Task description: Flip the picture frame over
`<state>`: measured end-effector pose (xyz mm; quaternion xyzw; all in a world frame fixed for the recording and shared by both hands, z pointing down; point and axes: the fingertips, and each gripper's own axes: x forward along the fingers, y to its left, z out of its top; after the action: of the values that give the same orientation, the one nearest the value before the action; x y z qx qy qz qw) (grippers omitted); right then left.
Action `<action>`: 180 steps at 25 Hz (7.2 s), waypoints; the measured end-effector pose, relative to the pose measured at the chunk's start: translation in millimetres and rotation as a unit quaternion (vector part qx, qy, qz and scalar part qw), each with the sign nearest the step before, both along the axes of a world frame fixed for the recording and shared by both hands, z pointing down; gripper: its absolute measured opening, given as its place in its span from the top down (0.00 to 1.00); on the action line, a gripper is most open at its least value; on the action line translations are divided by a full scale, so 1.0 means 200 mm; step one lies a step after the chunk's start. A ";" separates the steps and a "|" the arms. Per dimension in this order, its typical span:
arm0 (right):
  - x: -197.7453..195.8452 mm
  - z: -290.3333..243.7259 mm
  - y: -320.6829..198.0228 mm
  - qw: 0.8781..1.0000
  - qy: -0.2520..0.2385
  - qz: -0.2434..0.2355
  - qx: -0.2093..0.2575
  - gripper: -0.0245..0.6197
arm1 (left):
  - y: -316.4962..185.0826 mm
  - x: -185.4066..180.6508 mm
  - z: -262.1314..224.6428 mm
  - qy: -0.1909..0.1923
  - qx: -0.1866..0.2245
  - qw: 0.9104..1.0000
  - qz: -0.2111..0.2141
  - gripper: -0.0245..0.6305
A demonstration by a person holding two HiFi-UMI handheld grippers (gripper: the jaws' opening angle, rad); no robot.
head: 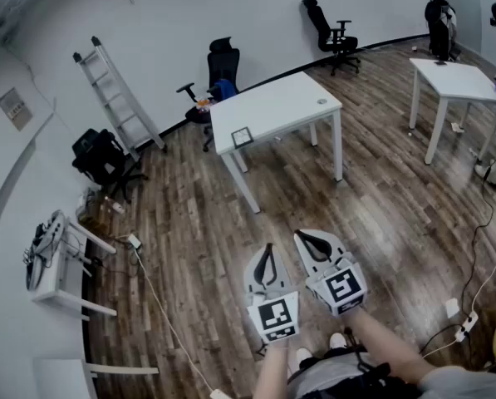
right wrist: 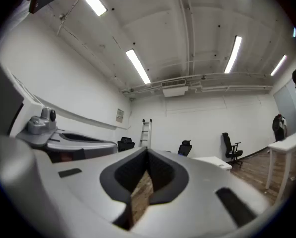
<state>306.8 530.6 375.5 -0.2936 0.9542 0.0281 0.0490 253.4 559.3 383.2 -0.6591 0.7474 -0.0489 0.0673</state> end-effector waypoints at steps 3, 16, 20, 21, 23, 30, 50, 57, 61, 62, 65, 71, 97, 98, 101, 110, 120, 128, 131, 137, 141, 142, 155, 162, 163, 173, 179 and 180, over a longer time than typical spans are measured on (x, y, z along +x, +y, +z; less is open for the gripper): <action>0.02 0.01 -0.05 1.000 0.006 -0.001 0.017 0.95 | -0.04 0.02 0.00 0.004 0.002 1.000 -0.001 0.96; 0.05 0.05 -0.25 0.999 -0.003 -0.021 0.024 0.95 | -0.24 0.06 0.03 0.003 -0.001 1.000 -0.015 0.96; 0.05 0.06 -0.29 0.999 -0.006 -0.025 0.024 0.95 | -0.28 0.06 0.05 0.000 -0.011 1.000 -0.018 0.96; 0.04 0.06 -0.30 0.999 -0.007 -0.025 0.021 0.95 | -0.29 0.05 0.06 -0.001 -0.013 1.000 -0.019 0.96; 0.02 0.06 -0.33 1.000 -0.008 -0.023 0.011 0.95 | -0.32 0.03 0.07 -0.008 -0.023 0.999 -0.021 0.96; -0.06 0.10 -0.50 1.000 -0.003 -0.009 0.005 0.95 | -0.49 -0.07 0.09 0.000 -0.021 1.000 -0.009 0.96; -0.89 0.10 -1.17 0.998 0.024 0.060 0.001 0.95 | -1.26 -0.88 0.09 0.025 -0.004 0.997 0.068 0.96; -1.04 0.11 -1.26 0.997 0.026 0.078 -0.013 0.95 | -1.32 -1.05 0.12 0.041 -0.008 0.996 0.075 0.96; -1.12 0.14 -1.30 0.997 0.045 0.068 0.005 0.95 | -1.34 -1.14 0.16 0.043 -0.017 0.997 0.064 0.96; -1.14 0.15 -1.31 0.997 0.046 0.065 0.003 0.95 | -1.36 -1.16 0.16 0.051 -0.009 0.997 0.062 0.96; -1.21 0.17 -1.38 0.997 0.049 0.054 0.007 0.95 | -1.43 -1.22 0.17 0.049 -0.009 0.997 0.053 0.96; -1.38 0.18 -1.68 0.998 0.043 0.035 -0.002 0.95 | -1.71 -1.40 0.17 0.055 -0.007 0.998 0.034 0.96; -1.72 0.28 -2.88 0.996 0.051 -0.033 -0.058 0.95 | -2.83 -1.74 0.26 0.019 -0.080 0.995 -0.049 0.96; -1.73 0.29 -2.90 0.996 0.053 -0.031 -0.060 0.95 | -2.85 -1.75 0.27 0.020 -0.083 0.995 -0.051 0.96; -1.75 0.34 -2.97 0.996 0.060 -0.024 -0.067 0.95 | -2.91 -1.81 0.33 0.024 -0.094 0.994 -0.054 0.96; -1.87 0.49 -3.31 0.992 0.082 0.023 -0.089 0.95 | -3.21 -2.07 0.58 0.033 -0.156 0.986 -0.045 0.96; -2.12 0.86 -3.58 0.976 0.131 0.063 -0.161 0.95 | -3.47 -2.37 1.00 0.088 -0.242 0.966 0.005 0.93; -2.17 1.13 -3.74 0.956 0.163 0.102 -0.222 0.95 | -3.54 -2.48 1.36 0.201 -0.317 0.925 0.054 0.73; -2.16 1.20 -3.77 0.949 0.177 0.112 -0.236 0.95 | -3.53 -2.44 1.47 0.245 -0.342 0.904 0.076 0.71; -2.17 1.30 -3.77 0.941 0.208 0.117 -0.239 0.95 | -3.53 -2.40 1.59 0.309 -0.374 0.870 0.093 0.70; -2.14 1.36 -3.77 0.936 0.218 0.113 -0.253 0.95 | -3.54 -2.37 1.63 0.358 -0.375 0.850 0.094 0.70; -2.12 1.38 -3.77 0.934 0.221 0.111 -0.258 0.95 | -3.55 -2.36 1.63 0.372 -0.375 0.844 0.092 0.70; -2.05 1.54 -3.79 0.917 0.245 0.065 -0.310 0.90 | -3.61 -2.34 1.73 0.503 -0.362 0.782 0.071 0.70; -2.03 1.58 -3.83 0.914 0.240 0.057 -0.322 0.90 | -3.66 -2.34 1.73 0.557 -0.344 0.751 0.082 0.79; -2.02 1.58 -3.84 0.915 0.236 0.056 -0.323 0.90 | -3.67 -2.33 1.73 0.570 -0.338 0.744 0.083 0.80; -2.06 1.54 -3.79 0.911 0.200 0.013 -0.361 0.82 | -3.67 -2.33 1.73 0.637 -0.287 0.708 0.101 0.83; -2.08 1.52 -3.78 0.894 0.128 -0.013 -0.429 0.72 | -3.76 -2.20 1.57 0.769 -0.171 0.593 0.167 0.84; -2.09 1.51 -3.78 0.891 0.117 -0.019 -0.439 0.72 | -3.75 -2.21 1.58 0.771 -0.175 0.591 0.161 0.85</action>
<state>-111.9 -225.5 677.1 -0.2614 0.8736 -0.3602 -0.1967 -188.8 -190.8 699.5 -0.5595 0.3786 0.3596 -0.6436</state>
